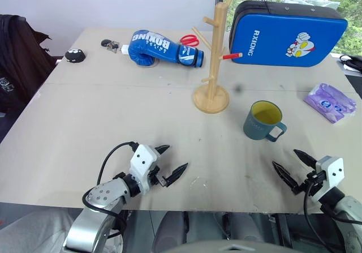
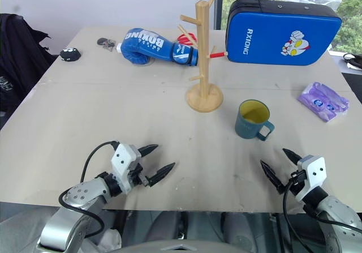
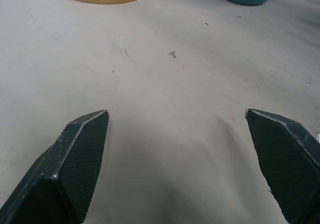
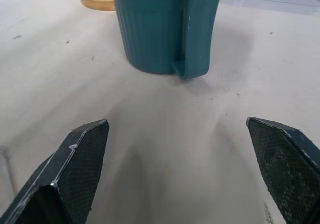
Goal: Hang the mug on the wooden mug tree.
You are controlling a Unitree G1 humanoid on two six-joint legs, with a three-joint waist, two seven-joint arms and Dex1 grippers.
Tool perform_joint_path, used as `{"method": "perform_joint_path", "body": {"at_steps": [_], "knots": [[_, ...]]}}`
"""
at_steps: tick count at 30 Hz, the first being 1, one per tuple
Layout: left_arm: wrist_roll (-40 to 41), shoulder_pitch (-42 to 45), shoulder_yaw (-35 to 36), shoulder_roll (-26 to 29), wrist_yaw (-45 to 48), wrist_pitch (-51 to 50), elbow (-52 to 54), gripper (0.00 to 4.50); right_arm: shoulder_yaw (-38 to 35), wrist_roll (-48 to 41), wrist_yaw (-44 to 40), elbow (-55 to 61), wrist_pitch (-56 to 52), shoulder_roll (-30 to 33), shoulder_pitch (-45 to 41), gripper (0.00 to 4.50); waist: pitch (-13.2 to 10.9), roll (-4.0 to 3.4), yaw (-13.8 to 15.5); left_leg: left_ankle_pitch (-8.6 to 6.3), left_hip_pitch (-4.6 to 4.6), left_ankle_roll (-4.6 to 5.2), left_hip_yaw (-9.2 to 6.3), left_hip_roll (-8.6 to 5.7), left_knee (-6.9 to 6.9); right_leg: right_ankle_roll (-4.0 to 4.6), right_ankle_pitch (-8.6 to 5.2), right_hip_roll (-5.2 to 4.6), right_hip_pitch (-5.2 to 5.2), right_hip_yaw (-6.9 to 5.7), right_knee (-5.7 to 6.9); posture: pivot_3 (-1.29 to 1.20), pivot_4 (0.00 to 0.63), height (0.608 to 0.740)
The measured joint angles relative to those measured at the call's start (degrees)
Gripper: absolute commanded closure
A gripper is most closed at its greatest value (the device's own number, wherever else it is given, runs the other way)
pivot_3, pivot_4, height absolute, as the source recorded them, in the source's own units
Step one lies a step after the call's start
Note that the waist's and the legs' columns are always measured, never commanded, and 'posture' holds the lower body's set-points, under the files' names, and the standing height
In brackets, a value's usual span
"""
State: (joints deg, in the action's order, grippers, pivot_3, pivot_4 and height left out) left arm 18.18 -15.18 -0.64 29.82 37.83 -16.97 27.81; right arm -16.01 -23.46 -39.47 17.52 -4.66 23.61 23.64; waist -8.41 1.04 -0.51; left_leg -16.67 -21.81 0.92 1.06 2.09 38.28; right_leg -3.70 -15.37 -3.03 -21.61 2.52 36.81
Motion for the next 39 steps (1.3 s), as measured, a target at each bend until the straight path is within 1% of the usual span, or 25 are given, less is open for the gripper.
{"method": "perform_joint_path", "body": {"at_steps": [2,4,7,11,15,23,29,30,31,32,34,35,36,37,38,39], "knots": [[0.0,0.8,-0.2,1.1,1.4,0.0,0.1,0.0,0.3,0.4,1.9,0.1,-0.4,-1.1,-0.8,0.06,0.0,0.0,0.0,0.0,0.01,0.0,-0.01,0.0,0.0,0.0,0.0,0.01,0.0,-0.01,0.01,0.0,0.15,0.737],[0.2,2.4,-0.7,3.4,4.3,0.1,1.0,0.0,0.7,0.9,4.6,0.7,-1.2,-2.7,-2.3,0.06,0.0,-0.01,0.0,0.0,0.01,0.0,-0.01,0.0,0.0,0.0,0.0,0.02,-0.01,-0.01,0.02,0.0,0.15,0.737],[2.3,5.8,-1.9,5.7,8.0,-0.4,3.5,0.0,2.7,3.3,9.3,2.3,-1.9,-5.0,-4.4,0.06,0.0,-0.02,0.0,0.0,-0.02,0.0,0.0,0.01,0.0,0.0,0.0,0.01,-0.03,-0.01,0.01,0.0,0.15,0.737],[8.8,11.6,-2.1,9.0,10.9,-6.8,8.4,0.0,4.1,7.7,15.9,2.4,-2.9,-7.2,-6.6,0.06,0.0,-0.02,0.0,0.0,-0.05,-0.01,0.0,0.0,0.0,0.0,0.0,0.0,-0.05,-0.01,0.02,0.0,0.15,0.737],[14.0,17.0,-2.2,11.2,11.4,-12.5,13.1,0.0,4.0,8.8,19.7,2.5,-4.4,-8.4,-7.9,0.06,0.0,-0.03,-0.1,0.01,-0.04,-0.01,-0.02,-0.01,0.0,-0.01,0.0,0.02,-0.05,-0.01,0.02,0.0,0.15,0.737],[15.9,21.6,-1.9,12.1,11.1,-14.8,12.9,0.0,5.1,9.2,22.8,2.7,-6.4,-10.6,-10.6,0.06,0.0,-0.04,-0.1,0.01,-0.04,-0.01,-0.01,-0.02,0.01,-0.01,0.0,0.04,-0.06,0.0,0.02,0.0,0.15,0.737],[15.7,21.9,-1.8,12.1,11.1,-14.8,12.0,0.0,5.7,9.9,24.4,1.0,-6.4,-11.5,-13.1,0.06,0.0,-0.04,-0.2,0.01,-0.06,-0.02,0.01,-0.02,0.0,-0.01,0.0,0.04,-0.08,0.01,0.01,0.0,0.15,0.737],[15.6,22.0,-1.8,12.1,11.0,-14.7,12.0,0.0,5.9,10.0,24.4,0.3,-6.4,-11.6,-13.7,0.57,0.0,-0.04,-0.2,0.01,-0.05,-0.02,0.01,-0.02,0.0,-0.01,0.0,0.04,-0.08,0.01,0.01,0.0,0.15,0.737],[15.5,22.0,-1.8,12.1,10.9,-14.7,12.0,0.0,6.2,10.1,24.4,-0.1,-6.4,-11.6,-14.0,0.79,0.0,-0.04,-0.2,0.01,-0.06,-0.02,0.0,-0.02,0.0,-0.01,0.0,0.04,-0.08,0.01,0.01,0.0,0.15,0.737],[15.5,22.1,-1.8,12.0,10.8,-14.7,12.0,0.0,6.4,10.2,24.4,-0.4,-6.4,-11.6,-14.1,1.24,0.0,-0.04,-0.2,0.01,-0.06,-0.02,-0.01,-0.02,0.0,0.0,0.0,0.04,-0.08,0.0,0.01,0.0,0.15,0.737],[15.2,22.1,-1.8,12.0,10.7,-14.7,11.9,0.0,6.8,10.3,24.4,-0.8,-6.4,-11.7,-14.1,2.38,0.0,-0.05,-0.1,0.01,-0.07,-0.02,-0.01,-0.02,0.0,-0.01,0.0,0.04,-0.09,0.0,0.01,0.0,0.15,0.737],[15.1,22.3,-1.8,12.0,10.6,-14.7,11.9,0.0,6.8,10.3,24.4,-0.9,-6.4,-11.9,-14.2,2.75,0.0,-0.04,-0.1,0.01,-0.07,-0.02,0.0,-0.02,0.0,-0.01,0.0,0.04,-0.08,0.0,0.01,0.0,0.15,0.737],[15.1,22.4,-1.8,12.0,10.5,-14.7,11.9,0.0,6.8,10.3,24.5,-1.2,-6.4,-12.0,-14.3,3.47,0.0,-0.04,-0.2,0.01,-0.07,-0.02,0.0,-0.02,0.0,-0.01,0.0,0.04,-0.08,0.0,0.01,0.0,0.15,0.737],[15.1,22.6,-1.8,12.0,10.4,-14.7,11.9,0.0,6.8,10.3,24.6,-1.4,-6.4,-12.1,-14.6,3.84,0.0,-0.04,-0.2,0.01,-0.07,-0.02,0.0,-0.02,0.0,-0.01,0.0,0.04,-0.08,0.0,0.01,0.0,0.15,0.737],[15.1,22.7,-1.8,12.0,10.4,-14.7,11.9,0.0,6.8,10.3,24.7,-1.7,-6.4,-12.1,-14.8,4.09,0.0,-0.04,-0.2,0.01,-0.06,-0.02,0.0,-0.02,0.0,-0.01,0.0,0.04,-0.08,0.0,0.01,0.0,0.15,0.737],[15.1,23.0,-1.8,11.8,10.1,-14.7,11.9,0.0,6.6,10.2,25.0,-2.3,-6.4,-12.3,-15.8,4.48,0.0,-0.04,-0.2,0.01,-0.06,-0.02,-0.01,-0.02,0.0,-0.01,0.0,0.04,-0.08,0.0,0.01,0.0,0.15,0.737]]}}
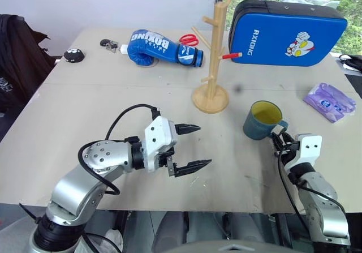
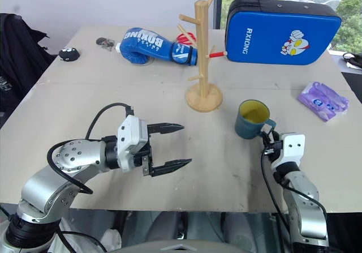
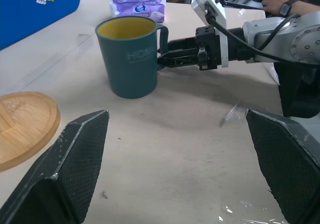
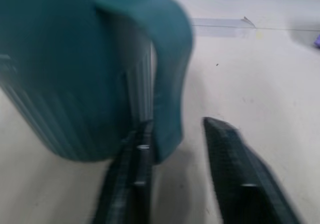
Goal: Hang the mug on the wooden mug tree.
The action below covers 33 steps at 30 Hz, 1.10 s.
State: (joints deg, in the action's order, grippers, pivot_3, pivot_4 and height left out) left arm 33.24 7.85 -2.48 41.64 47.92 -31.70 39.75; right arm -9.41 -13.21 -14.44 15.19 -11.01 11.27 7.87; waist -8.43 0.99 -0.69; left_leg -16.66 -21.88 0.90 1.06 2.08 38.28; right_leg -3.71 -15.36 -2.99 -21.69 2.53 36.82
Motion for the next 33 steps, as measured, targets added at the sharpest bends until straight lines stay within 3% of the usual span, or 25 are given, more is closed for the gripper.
{"method": "perform_joint_path", "body": {"at_steps": [9,16,20,23,28,33], "knots": [[0.1,0.5,0.0,-0.7,-1.6,-0.4,0.0,0.0,-0.3,-0.3,-0.6,-0.7,0.1,0.5,-1.4,4.48,0.0,-0.01,0.0,0.0,-0.02,0.0,0.0,0.0,0.0,0.0,0.0,0.0,-0.02,0.0,0.0,0.0,0.15,0.737],[1.4,2.6,0.6,-1.5,-3.5,-2.1,0.0,0.0,-0.5,-6.9,-13.0,-0.5,-6.9,14.9,-10.1,4.48,0.0,-0.02,0.0,0.0,-0.02,0.01,0.01,-0.01,0.03,-0.01,0.01,0.0,-0.01,0.02,0.02,0.0,0.15,0.737],[6.6,7.6,4.9,-3.3,-6.4,-5.0,-1.1,0.0,0.7,-10.4,-27.7,-6.6,-14.2,30.7,-29.5,4.48,-0.2,-0.14,-0.2,0.0,0.01,0.04,-0.01,-0.02,0.02,-0.01,0.03,0.02,0.01,0.01,0.01,0.0,0.15,0.737],[11.0,12.8,8.1,-6.1,-12.4,-9.5,-3.6,0.0,6.0,-9.3,-37.8,-14.6,-14.9,36.0,-44.8,4.48,-0.2,-0.11,-0.2,0.0,-0.08,0.04,-0.14,0.01,-0.02,0.0,0.02,0.09,-0.05,-0.1,-0.05,0.0,0.15,0.737],[18.9,19.4,12.0,-12.0,-26.2,-16.3,-4.9,0.0,18.0,-2.0,-53.6,-32.9,-8.5,35.7,-63.9,4.48,-0.3,0.02,-0.1,0.12,-0.4,-0.18,-0.17,-0.03,0.07,-0.03,0.04,-0.12,-0.19,-0.18,-0.09,0.0,0.15,0.737],[22.1,19.6,12.3,-12.2,-33.4,-20.1,-2.1,0.0,23.5,5.0,-62.3,-49.7,0.1,33.0,-75.7,4.48,-0.3,0.06,0.0,0.16,-0.91,-0.25,-0.22,-0.07,0.14,-0.07,0.07,-0.2,-0.64,-0.24,0.0,0.0,0.15,0.737]]}}
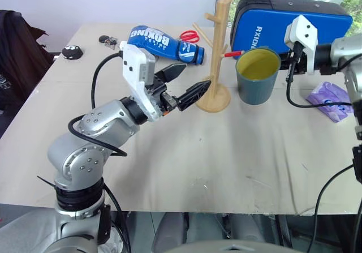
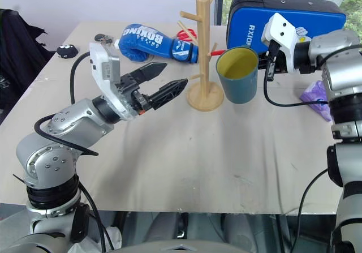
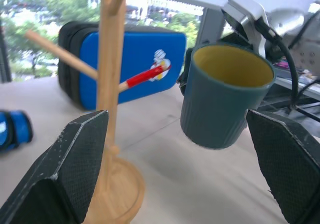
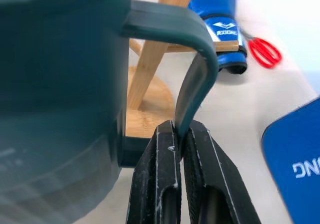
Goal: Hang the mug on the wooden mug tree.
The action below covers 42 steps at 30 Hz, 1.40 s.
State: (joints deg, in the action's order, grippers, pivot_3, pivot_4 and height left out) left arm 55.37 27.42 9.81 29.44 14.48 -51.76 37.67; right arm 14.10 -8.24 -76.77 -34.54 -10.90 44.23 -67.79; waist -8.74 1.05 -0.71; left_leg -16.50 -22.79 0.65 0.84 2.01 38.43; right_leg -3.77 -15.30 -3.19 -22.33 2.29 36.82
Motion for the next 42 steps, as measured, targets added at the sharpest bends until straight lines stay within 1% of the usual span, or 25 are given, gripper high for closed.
{"method": "perform_joint_path", "body": {"at_steps": [5,8,11,16,20,31,33,34,36,39,40,42], "knots": [[2.3,-1.3,0.6,0.2,-4.0,-0.8,2.4,0.0,1.2,4.2,-3.8,-11.4,6.4,-3.0,-5.5,4.48,0.0,0.0,-0.2,0.04,0.0,-0.07,0.07,0.01,-0.03,0.01,0.0,0.0,-0.1,0.04,-0.02,0.0,0.15,0.737],[2.7,-1.7,0.6,0.2,-5.0,-0.8,2.4,0.0,1.2,5.2,-5.9,-13.3,8.0,-4.9,-6.9,4.48,0.0,0.0,-0.3,0.06,0.0,-0.11,0.07,0.0,-0.01,0.01,0.0,0.02,-0.12,0.04,0.03,0.0,0.15,0.737],[2.7,-1.6,0.0,0.3,-5.7,-0.7,2.4,0.0,1.2,6.4,-6.0,-15.3,10.0,-6.8,-8.9,4.48,0.0,0.0,-0.3,0.07,0.0,-0.12,0.07,-0.02,-0.02,0.01,0.0,0.02,-0.13,0.04,0.04,0.0,0.15,0.737],[2.7,-1.5,-1.1,0.3,-5.9,-0.5,2.4,0.0,1.1,8.3,-3.2,-18.5,10.8,-9.7,-11.9,4.48,0.0,0.0,-0.2,0.07,-0.06,-0.13,0.08,-0.03,-0.04,0.01,0.01,0.02,-0.2,0.04,0.04,0.0,0.15,0.737],[2.7,-1.5,-1.3,0.3,-5.9,-0.2,2.4,0.0,1.1,10.2,-2.2,-20.5,10.8,-10.1,-12.5,4.48,0.0,-0.01,-0.1,0.07,-0.08,-0.13,0.09,-0.05,-0.05,0.01,0.01,0.01,-0.21,0.05,0.04,0.0,0.15,0.737],[1.4,-1.7,-1.4,0.2,-5.8,1.2,2.0,0.0,1.1,12.4,2.3,-19.6,5.8,-13.8,-12.6,4.48,0.0,-0.01,-0.4,0.07,-0.07,-0.14,0.12,-0.05,-0.06,0.02,0.01,0.01,-0.29,0.09,0.12,0.0,0.15,0.737],[0.9,-1.7,-1.4,0.2,-5.8,1.4,1.9,0.0,1.0,12.4,3.2,-18.7,5.1,-14.0,-12.6,3.85,0.0,-0.01,-0.3,0.08,-0.08,-0.14,0.12,-0.06,-0.06,0.02,0.01,0.01,-0.29,0.08,0.14,0.0,0.15,0.737],[0.8,-1.7,-1.4,0.2,-5.8,1.6,1.8,0.0,0.8,12.3,3.5,-17.9,4.8,-14.1,-12.6,3.62,0.0,-0.01,-0.3,0.08,-0.08,-0.14,0.12,-0.06,-0.07,0.01,0.01,0.01,-0.29,0.08,0.14,0.0,0.15,0.737],[0.6,-1.7,-1.4,0.2,-5.8,1.9,1.8,0.0,0.6,12.3,3.6,-17.5,4.6,-14.1,-12.6,2.85,0.0,-0.01,-0.2,0.07,-0.08,-0.14,0.12,-0.07,-0.07,0.02,0.01,0.01,-0.29,0.08,0.14,0.0,0.15,0.737],[0.4,-1.7,-1.4,0.1,-5.6,2.1,1.6,0.0,0.4,12.3,3.4,-16.4,4.6,-13.6,-12.6,1.35,0.0,-0.01,-0.3,0.08,-0.08,-0.14,0.11,-0.07,-0.07,0.02,0.01,0.01,-0.29,0.08,0.14,0.0,0.15,0.737],[0.4,-1.7,-1.4,0.1,-5.5,2.1,1.6,0.0,0.4,12.2,3.4,-15.8,4.6,-13.4,-12.6,0.99,0.0,-0.01,-0.3,0.08,-0.08,-0.14,0.12,-0.07,-0.07,0.01,0.01,0.01,-0.3,0.09,0.14,0.0,0.15,0.737],[0.5,-1.7,-1.4,0.1,-5.4,2.1,1.6,0.0,-0.1,11.7,2.9,-14.5,4.0,-12.8,-12.6,0.02,0.0,-0.01,-0.3,0.07,-0.09,-0.14,0.12,-0.07,-0.07,0.02,0.01,0.01,-0.3,0.09,0.14,0.0,0.15,0.737]]}}
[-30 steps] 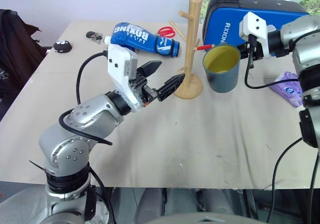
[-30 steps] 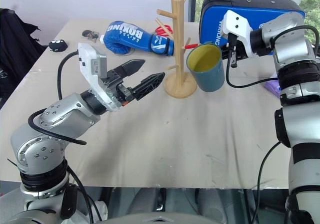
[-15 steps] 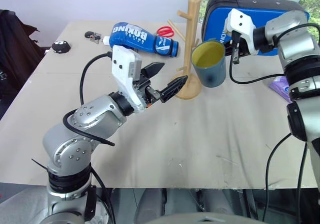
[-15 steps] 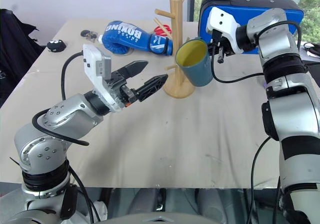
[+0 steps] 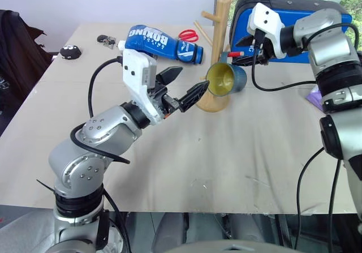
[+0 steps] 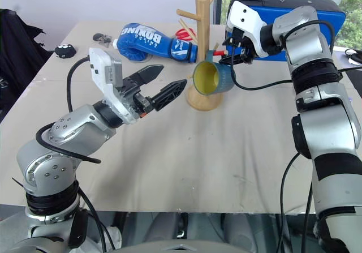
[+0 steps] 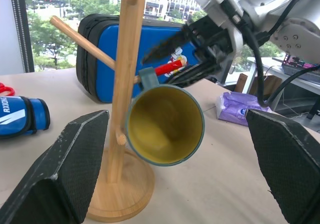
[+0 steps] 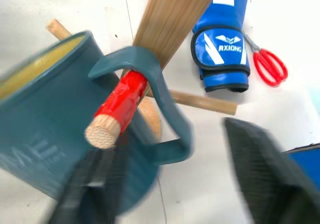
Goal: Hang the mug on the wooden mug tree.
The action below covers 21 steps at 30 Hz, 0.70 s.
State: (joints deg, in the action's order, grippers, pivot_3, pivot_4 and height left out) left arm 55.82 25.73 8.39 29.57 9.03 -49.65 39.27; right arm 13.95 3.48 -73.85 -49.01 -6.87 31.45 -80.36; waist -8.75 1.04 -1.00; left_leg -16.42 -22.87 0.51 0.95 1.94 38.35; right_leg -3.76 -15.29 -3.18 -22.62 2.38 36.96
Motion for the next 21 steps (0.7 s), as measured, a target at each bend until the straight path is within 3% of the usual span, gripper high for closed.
{"method": "perform_joint_path", "body": {"at_steps": [5,9,13,15,19,21], "knots": [[0.0,-0.9,0.0,0.1,0.5,0.0,0.0,0.0,-3.0,-3.2,-4.7,7.7,-5.0,6.0,1.6,0.02,0.0,0.0,0.3,0.0,-0.05,0.01,-0.02,-0.02,-0.01,0.0,0.0,-0.04,0.0,-0.02,-0.01,0.0,0.15,0.737],[-1.5,-3.7,-0.3,1.1,2.3,0.5,0.3,0.0,-6.2,-7.5,-8.0,18.3,-12.5,12.4,9.4,0.02,0.0,0.02,0.3,-0.01,-0.05,0.02,-0.02,-0.04,-0.03,0.0,0.0,-0.05,0.01,-0.01,-0.02,0.0,0.15,0.737],[-8.2,-15.1,-3.2,5.6,6.7,3.6,0.8,0.0,-16.0,-15.7,-7.3,31.5,-19.2,15.8,26.5,0.02,0.1,0.06,0.3,-0.01,-0.03,0.02,-0.04,0.03,-0.08,0.01,0.0,0.0,0.02,-0.01,-0.01,0.0,0.15,0.737],[-15.0,-24.2,-6.4,8.4,9.8,7.0,0.1,0.0,-26.5,-22.4,-1.9,43.0,-23.2,12.6,43.6,0.02,0.1,0.1,0.3,-0.01,-0.05,0.02,0.01,0.14,-0.08,0.02,-0.01,0.04,0.0,0.01,0.05,0.0,0.15,0.737],[-21.3,-31.7,-7.5,8.0,12.5,13.6,0.0,0.0,-34.9,-27.1,7.3,57.5,-23.7,3.4,66.2,0.02,0.1,0.0,0.9,-0.01,0.03,0.02,0.05,0.11,-0.07,0.02,-0.02,0.05,0.05,0.03,-0.07,0.0,0.15,0.737],[-26.2,-36.3,-9.0,7.5,13.9,18.6,-1.2,0.0,-37.6,-26.6,13.0,64.5,-18.8,-3.2,80.2,0.02,0.3,-0.05,1.1,-0.05,0.26,0.07,0.15,0.05,-0.04,0.01,-0.03,0.06,0.28,0.03,-0.1,0.0,0.15,0.737]]}}
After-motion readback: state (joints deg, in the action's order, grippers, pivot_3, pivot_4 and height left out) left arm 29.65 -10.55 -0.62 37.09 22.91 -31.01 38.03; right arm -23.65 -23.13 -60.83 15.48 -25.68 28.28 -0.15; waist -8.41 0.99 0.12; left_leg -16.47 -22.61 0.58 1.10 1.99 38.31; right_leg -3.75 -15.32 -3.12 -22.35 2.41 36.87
